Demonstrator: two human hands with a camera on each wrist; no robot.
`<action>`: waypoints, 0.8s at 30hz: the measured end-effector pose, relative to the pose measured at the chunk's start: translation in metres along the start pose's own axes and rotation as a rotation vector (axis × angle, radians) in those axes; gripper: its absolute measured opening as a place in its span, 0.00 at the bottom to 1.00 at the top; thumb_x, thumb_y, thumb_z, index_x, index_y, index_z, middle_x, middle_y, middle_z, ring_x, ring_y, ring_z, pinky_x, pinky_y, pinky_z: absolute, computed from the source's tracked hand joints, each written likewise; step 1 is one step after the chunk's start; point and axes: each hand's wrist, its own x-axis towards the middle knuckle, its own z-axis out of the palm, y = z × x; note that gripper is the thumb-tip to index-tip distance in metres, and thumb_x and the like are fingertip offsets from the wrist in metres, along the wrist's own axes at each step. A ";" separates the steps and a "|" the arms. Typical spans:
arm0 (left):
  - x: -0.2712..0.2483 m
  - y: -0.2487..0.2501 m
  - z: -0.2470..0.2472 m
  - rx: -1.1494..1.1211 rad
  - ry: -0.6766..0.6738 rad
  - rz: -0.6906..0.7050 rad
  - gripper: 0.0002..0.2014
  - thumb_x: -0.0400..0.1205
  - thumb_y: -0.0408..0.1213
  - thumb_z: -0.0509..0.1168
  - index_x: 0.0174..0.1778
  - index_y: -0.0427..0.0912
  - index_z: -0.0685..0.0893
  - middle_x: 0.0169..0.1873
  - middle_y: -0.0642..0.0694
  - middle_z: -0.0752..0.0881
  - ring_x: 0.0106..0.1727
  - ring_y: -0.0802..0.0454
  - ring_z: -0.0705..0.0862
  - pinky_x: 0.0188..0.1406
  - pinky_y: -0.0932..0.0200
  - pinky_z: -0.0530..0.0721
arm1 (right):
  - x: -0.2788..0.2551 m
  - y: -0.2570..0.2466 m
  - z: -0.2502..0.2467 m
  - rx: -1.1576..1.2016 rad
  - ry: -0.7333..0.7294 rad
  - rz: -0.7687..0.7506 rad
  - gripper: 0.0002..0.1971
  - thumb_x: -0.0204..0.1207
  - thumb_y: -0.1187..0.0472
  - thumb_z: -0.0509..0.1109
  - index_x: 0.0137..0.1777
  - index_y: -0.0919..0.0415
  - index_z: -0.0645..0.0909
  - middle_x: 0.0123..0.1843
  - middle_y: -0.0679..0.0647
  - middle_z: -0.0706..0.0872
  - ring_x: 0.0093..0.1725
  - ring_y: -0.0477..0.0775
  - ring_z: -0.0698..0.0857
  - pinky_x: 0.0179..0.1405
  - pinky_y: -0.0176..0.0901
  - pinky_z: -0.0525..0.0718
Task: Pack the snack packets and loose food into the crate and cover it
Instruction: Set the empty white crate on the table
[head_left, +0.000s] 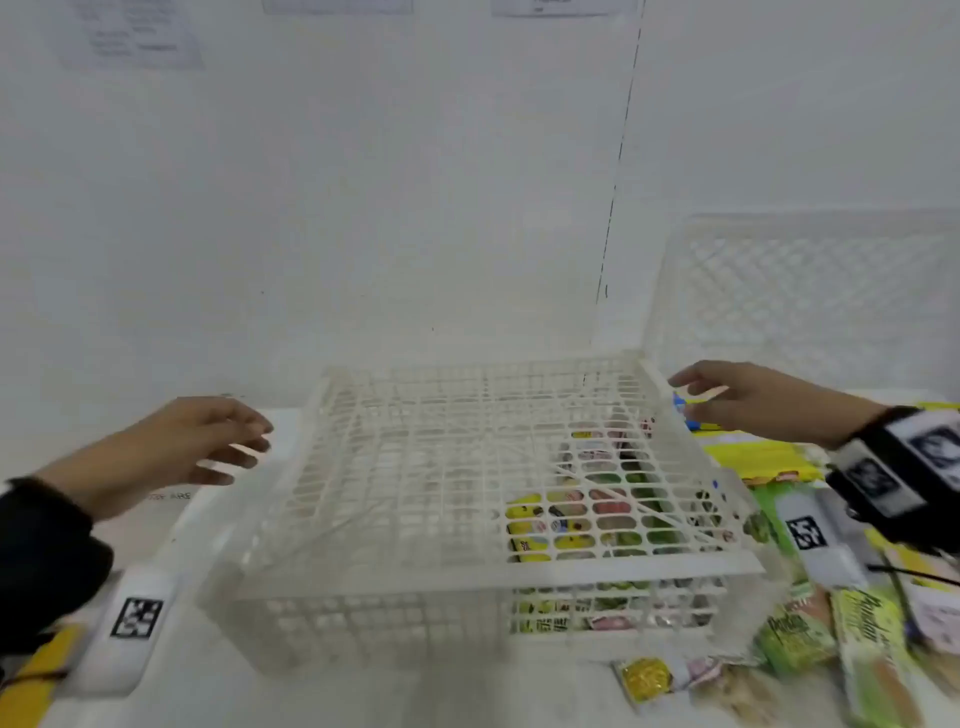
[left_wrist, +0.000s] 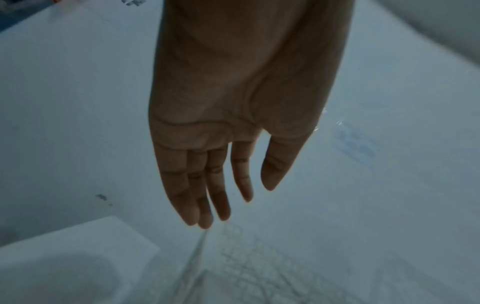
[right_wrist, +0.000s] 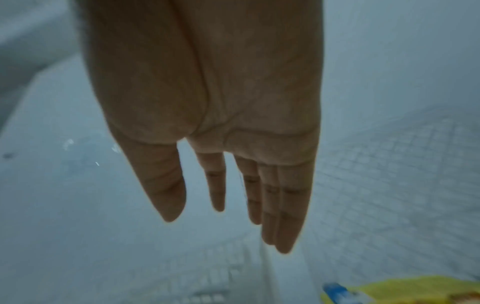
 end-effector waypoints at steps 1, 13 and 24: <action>0.006 -0.002 0.000 -0.009 -0.019 -0.054 0.05 0.81 0.36 0.66 0.49 0.42 0.86 0.47 0.41 0.90 0.44 0.48 0.88 0.41 0.55 0.84 | 0.006 0.002 0.003 -0.022 -0.039 0.078 0.21 0.79 0.57 0.68 0.71 0.52 0.71 0.71 0.58 0.75 0.60 0.57 0.82 0.56 0.45 0.80; 0.041 -0.019 0.025 -0.122 -0.379 -0.352 0.17 0.86 0.39 0.57 0.58 0.27 0.81 0.52 0.31 0.86 0.42 0.41 0.87 0.42 0.52 0.88 | 0.013 0.019 0.033 0.232 -0.266 0.436 0.30 0.81 0.48 0.62 0.73 0.71 0.70 0.65 0.67 0.80 0.63 0.67 0.80 0.70 0.63 0.75; 0.037 -0.020 0.015 0.082 -0.423 -0.225 0.11 0.82 0.29 0.64 0.56 0.26 0.78 0.43 0.38 0.76 0.43 0.46 0.71 0.37 0.61 0.74 | -0.001 0.005 0.026 0.436 -0.262 0.294 0.10 0.84 0.65 0.58 0.40 0.67 0.72 0.30 0.57 0.70 0.28 0.53 0.70 0.31 0.37 0.74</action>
